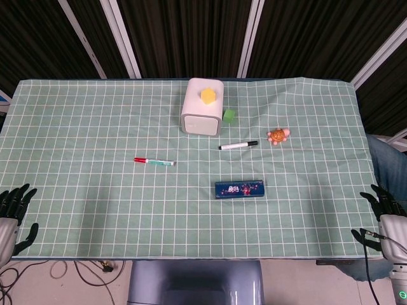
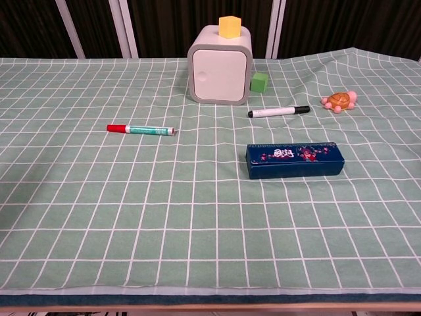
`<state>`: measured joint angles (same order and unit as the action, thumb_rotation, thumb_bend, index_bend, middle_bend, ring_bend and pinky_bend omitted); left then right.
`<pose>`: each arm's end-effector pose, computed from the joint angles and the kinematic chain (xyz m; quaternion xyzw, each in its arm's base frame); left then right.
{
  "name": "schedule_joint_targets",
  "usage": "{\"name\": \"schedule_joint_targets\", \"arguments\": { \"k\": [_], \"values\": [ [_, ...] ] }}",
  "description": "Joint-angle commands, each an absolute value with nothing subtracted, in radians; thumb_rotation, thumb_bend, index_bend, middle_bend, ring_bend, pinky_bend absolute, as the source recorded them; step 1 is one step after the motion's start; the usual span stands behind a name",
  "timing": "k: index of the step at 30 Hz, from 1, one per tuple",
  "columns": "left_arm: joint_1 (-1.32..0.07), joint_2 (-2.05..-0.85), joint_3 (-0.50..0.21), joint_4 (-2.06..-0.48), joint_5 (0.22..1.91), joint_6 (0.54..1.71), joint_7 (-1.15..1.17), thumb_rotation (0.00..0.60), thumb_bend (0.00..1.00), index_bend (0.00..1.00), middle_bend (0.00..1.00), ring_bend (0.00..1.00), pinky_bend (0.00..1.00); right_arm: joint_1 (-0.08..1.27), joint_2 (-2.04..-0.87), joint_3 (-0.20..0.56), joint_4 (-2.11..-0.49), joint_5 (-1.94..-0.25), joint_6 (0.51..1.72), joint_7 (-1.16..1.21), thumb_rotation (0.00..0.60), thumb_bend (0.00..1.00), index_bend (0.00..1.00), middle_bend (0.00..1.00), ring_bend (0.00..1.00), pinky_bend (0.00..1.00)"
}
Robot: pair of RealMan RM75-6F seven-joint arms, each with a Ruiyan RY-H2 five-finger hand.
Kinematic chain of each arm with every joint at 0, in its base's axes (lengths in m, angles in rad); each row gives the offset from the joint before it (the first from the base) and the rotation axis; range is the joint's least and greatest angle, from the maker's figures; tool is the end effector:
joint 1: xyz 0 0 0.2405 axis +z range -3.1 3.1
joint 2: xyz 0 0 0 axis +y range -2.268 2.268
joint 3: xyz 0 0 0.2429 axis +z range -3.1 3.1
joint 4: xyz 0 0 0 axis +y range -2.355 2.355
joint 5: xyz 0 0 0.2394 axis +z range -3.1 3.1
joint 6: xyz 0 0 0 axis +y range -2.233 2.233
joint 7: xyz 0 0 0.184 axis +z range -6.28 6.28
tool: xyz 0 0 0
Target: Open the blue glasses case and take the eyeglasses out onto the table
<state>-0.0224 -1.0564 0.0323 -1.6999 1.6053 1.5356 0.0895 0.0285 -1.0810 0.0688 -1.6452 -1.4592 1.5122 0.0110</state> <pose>-0.2968 0.1825 0.1247 -0.6301 -0.3738 -0.3619 0.5764 -0.3220 -0.2086 0.1457 0.5603 -0.4003 0.3823 0.6161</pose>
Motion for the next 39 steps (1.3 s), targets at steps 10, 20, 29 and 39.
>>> {"name": "schedule_joint_targets", "arguments": {
  "k": [10,20,29,39],
  "values": [
    [-0.023,-1.056,0.030,-1.702,1.603,1.534,0.086,0.600,0.44,0.03,0.00,0.00,0.00,0.044,-1.056,0.057,-1.664,-1.473,1.469,0.033,0.600,0.20,0.21,0.10,0.11,0.23],
    [-0.028,-1.051,0.028,-1.710,1.585,1.518,0.074,0.600,0.44,0.03,0.00,0.00,0.00,0.274,-0.807,0.106,-1.816,-1.391,1.058,0.121,0.600,0.20,0.21,0.10,0.11,0.23],
    [-0.029,-1.054,0.027,-1.712,1.585,1.516,0.064,0.600,0.44,0.03,0.00,0.00,0.00,0.562,-0.849,0.175,-1.819,-1.137,0.701,-0.060,0.600,0.20,0.21,0.10,0.11,0.23],
    [-0.029,-1.058,0.021,-1.705,1.570,1.515,0.058,0.600,0.44,0.03,0.00,0.00,0.00,0.873,-1.021,0.135,-1.801,-0.750,0.615,-0.362,0.600,0.20,0.21,0.10,0.11,0.23]
  ]
}}
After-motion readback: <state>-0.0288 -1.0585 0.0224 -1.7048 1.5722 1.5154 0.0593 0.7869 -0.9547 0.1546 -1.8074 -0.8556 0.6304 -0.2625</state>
